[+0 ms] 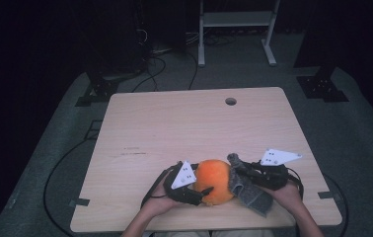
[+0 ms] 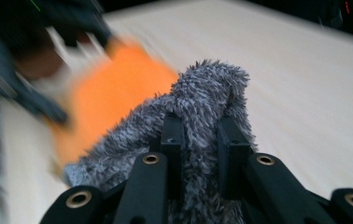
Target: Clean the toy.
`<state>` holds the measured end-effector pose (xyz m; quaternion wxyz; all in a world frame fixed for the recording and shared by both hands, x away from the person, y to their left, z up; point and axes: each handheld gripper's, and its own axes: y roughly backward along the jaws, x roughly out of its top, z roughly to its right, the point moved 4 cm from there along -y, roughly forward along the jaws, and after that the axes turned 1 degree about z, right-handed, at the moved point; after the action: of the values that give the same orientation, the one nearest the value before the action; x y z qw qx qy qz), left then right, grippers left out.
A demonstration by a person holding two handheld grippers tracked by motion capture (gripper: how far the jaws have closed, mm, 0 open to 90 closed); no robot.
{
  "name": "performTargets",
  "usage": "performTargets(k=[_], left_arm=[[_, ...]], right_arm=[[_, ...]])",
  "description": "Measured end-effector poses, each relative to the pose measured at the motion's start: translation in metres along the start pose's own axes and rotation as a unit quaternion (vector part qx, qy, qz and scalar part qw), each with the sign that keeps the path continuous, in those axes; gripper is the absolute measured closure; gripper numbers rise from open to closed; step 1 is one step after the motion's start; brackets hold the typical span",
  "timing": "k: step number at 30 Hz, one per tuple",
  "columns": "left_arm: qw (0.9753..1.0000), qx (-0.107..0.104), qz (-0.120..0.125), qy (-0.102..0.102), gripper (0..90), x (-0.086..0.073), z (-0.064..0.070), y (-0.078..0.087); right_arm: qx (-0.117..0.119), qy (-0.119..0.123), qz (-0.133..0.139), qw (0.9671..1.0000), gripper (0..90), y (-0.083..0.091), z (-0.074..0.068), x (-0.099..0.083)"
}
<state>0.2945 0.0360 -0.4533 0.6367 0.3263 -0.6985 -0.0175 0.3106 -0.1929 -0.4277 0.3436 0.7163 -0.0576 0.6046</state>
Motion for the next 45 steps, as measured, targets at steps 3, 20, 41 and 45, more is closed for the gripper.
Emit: performTargets(k=[3, 20, 41, 45], left_arm=[[0.9992, 0.0, 0.003, -0.041, 20.8, 0.005, 0.008, -0.001], [0.9992, -0.014, -0.001, -0.037, 14.2, 0.005, 0.006, 0.002], [0.9968, -0.026, 0.003, -0.076, 31.9, 0.003, 0.015, 0.003], [0.9978, -0.025, 0.003, -0.061, 31.8, 0.0, 0.01, 0.004]], right_arm=[[0.027, 0.023, 0.021, 0.9991, 75.4, -0.003, -0.018, 0.018], [0.022, 0.081, -0.009, 0.9965, 75.8, -0.017, -0.036, 0.014], [0.016, 0.081, 0.004, 0.9966, 76.1, -0.021, -0.038, 0.024], [-0.009, 0.065, -0.009, 0.9978, 76.1, -0.017, -0.022, 0.012]])
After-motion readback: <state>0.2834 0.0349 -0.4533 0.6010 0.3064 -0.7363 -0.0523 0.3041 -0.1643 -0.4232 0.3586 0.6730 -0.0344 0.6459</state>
